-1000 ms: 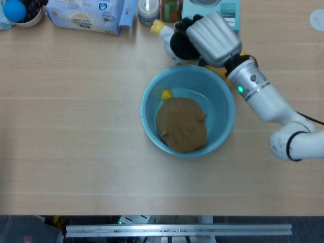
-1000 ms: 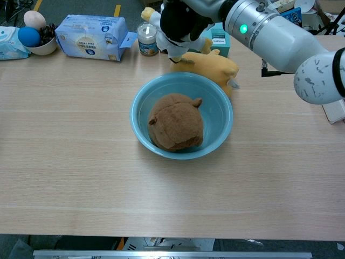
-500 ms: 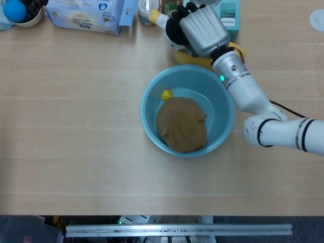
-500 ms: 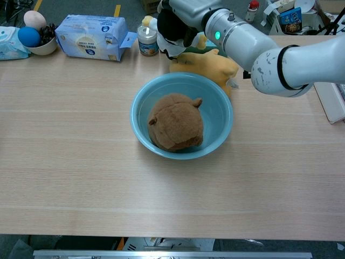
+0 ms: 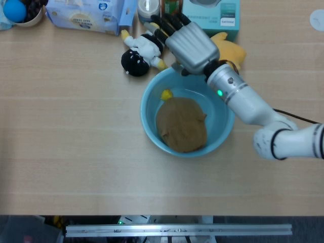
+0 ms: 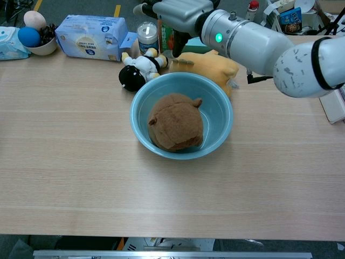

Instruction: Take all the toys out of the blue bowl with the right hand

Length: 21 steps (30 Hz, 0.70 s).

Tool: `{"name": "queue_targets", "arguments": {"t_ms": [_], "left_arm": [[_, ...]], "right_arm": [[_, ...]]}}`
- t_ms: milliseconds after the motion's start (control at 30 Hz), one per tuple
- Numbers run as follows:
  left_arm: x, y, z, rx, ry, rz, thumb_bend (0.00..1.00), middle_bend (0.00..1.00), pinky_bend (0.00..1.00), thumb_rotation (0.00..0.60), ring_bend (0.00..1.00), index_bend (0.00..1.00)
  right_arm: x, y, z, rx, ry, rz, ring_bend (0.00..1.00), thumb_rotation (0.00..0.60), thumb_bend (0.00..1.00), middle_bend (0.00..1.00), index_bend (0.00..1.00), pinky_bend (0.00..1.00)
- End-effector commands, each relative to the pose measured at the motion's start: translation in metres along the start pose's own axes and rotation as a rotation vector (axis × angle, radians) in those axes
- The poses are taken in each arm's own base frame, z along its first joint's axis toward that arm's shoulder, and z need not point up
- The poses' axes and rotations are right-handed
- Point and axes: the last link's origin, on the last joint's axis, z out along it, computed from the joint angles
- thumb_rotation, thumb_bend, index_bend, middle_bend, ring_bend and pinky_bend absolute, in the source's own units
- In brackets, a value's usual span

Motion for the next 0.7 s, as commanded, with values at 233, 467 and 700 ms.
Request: {"name": "queue_targets", "arguments": {"t_ms": [233,467,700], "left_arm": [[-0.002,0.004,0.003,-0.012,-0.013,0.003,0.42,0.08,0.13,0.600,0.05,0.05],[-0.004,0.012,0.008,-0.031,-0.027,0.008,0.42,0.08,0.13,0.600,0.05,0.05],[-0.005,0.016,0.008,-0.036,-0.043,0.010,0.42,0.08,0.13,0.600,0.05,0.05]], "right_arm": [[0.001,0.016,-0.082,0.118,-0.113,-0.007,0.00,0.600,0.04,0.00,0.00,0.11],[-0.005,0.022,-0.112,0.180,-0.198,-0.016,0.00,0.600,0.00,0.00,0.00,0.11],[-0.018,0.009,-0.123,0.282,-0.236,-0.034,0.00,0.600,0.00,0.00,0.00,0.11]]}}
